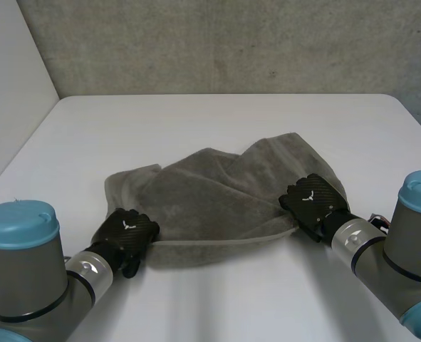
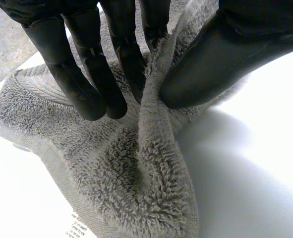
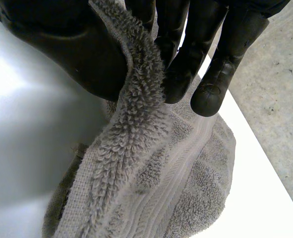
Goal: Fold the towel.
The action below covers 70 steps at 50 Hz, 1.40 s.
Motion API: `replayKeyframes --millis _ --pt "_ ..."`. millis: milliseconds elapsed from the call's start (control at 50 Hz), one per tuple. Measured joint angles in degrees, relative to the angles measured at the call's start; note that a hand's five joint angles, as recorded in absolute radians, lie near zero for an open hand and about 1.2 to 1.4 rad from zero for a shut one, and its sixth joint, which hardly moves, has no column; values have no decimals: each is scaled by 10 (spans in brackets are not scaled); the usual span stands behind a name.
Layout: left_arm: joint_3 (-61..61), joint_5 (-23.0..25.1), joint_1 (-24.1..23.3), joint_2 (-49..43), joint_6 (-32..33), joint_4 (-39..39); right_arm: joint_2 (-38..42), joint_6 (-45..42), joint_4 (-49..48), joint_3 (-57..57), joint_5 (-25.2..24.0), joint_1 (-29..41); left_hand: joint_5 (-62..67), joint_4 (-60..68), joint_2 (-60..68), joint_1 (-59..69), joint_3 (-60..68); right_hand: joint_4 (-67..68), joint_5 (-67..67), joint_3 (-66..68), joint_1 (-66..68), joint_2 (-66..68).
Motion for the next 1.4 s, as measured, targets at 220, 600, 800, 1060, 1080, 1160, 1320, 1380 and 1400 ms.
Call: replayKeyframes --millis 220,600,800,1060,1080,1160,1320,1380,1400 --pt "4 -29 35 49 -2 15 -2 65 10 -14 1 -15 1 0 0 0 2 -79 -79 -86 -68 -66" --pt "-1 -35 91 116 -45 40 51 173 80 -87 -41 -120 2 0 0 0 2 -242 -249 -250 -239 -222" --pt "-1 -33 106 126 -45 42 43 165 82 -90 -39 -130 2 0 0 0 2 -40 -42 -47 -27 -23" --pt "46 -8 101 220 -42 34 -147 143 149 -142 -49 -129 2 0 0 0 4 3 0 -1 6 5" --pt "66 -6 102 244 -42 32 -174 143 169 -167 -51 -129 2 0 0 0 4 3 0 0 6 6" --pt "113 -5 104 290 -42 21 -214 144 218 -231 -61 -128 2 0 0 2 4 3 0 0 7 6" --pt "224 -7 110 328 -42 -31 -248 158 304 -372 -77 -129 2 0 0 2 5 3 0 0 8 6" --pt "265 -8 116 319 -43 -62 -247 165 325 -417 -80 -138 2 0 0 2 5 3 0 0 8 6" --pt "271 -8 117 316 -43 -68 -246 166 328 -424 -80 -140 2 0 0 2 5 3 0 0 8 6"
